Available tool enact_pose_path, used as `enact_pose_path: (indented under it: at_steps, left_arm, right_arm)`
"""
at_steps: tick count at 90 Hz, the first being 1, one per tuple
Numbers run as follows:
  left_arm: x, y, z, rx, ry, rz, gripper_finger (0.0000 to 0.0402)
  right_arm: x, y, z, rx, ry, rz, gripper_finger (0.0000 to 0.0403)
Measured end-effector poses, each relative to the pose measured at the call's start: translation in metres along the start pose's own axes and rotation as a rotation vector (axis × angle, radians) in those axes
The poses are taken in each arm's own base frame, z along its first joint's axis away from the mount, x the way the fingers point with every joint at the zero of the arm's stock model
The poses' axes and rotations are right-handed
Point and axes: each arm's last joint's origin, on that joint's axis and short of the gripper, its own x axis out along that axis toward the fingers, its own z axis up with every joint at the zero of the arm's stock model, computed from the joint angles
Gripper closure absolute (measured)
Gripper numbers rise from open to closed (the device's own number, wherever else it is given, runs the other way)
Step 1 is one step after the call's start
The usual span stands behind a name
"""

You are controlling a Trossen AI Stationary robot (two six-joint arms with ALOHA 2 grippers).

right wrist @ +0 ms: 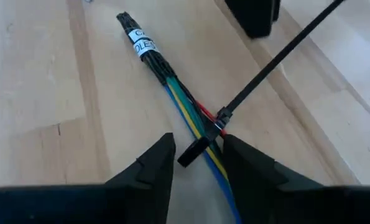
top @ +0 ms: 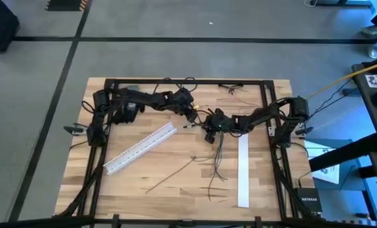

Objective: Ziptie cables
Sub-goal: Wrap the top black zip tie on the colored cables

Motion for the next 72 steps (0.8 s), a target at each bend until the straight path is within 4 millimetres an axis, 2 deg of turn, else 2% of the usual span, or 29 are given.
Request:
enact_pose_path:
  at_steps: [16,33,53,63,72]
  left_arm:
    - [0.015,0.0,-0.003,-0.054,-0.048,-0.032,0.0236]
    - [0.016,-0.004,0.001,-0.052,-0.114,-0.029,0.0236]
    - [0.024,-0.012,-0.007,0.041,-0.134,-0.035,0.024]
    - [0.026,-0.017,-0.009,0.112,-0.147,-0.031,0.0272]
    - [0.026,-0.018,-0.011,0.182,-0.154,-0.002,0.0329]
  right_arm:
    - [0.0,0.0,0.0,-0.024,-0.002,0.005,0.0267]
    - [0.0,0.0,0.0,-0.028,-0.002,0.006,0.0267]
    - [0.0,0.0,0.0,-0.045,-0.004,0.006,0.0267]
    - [0.0,0.0,0.001,-0.046,-0.007,0.006,0.0267]
    - [0.0,0.0,0.001,-0.05,-0.009,0.007,0.0267]
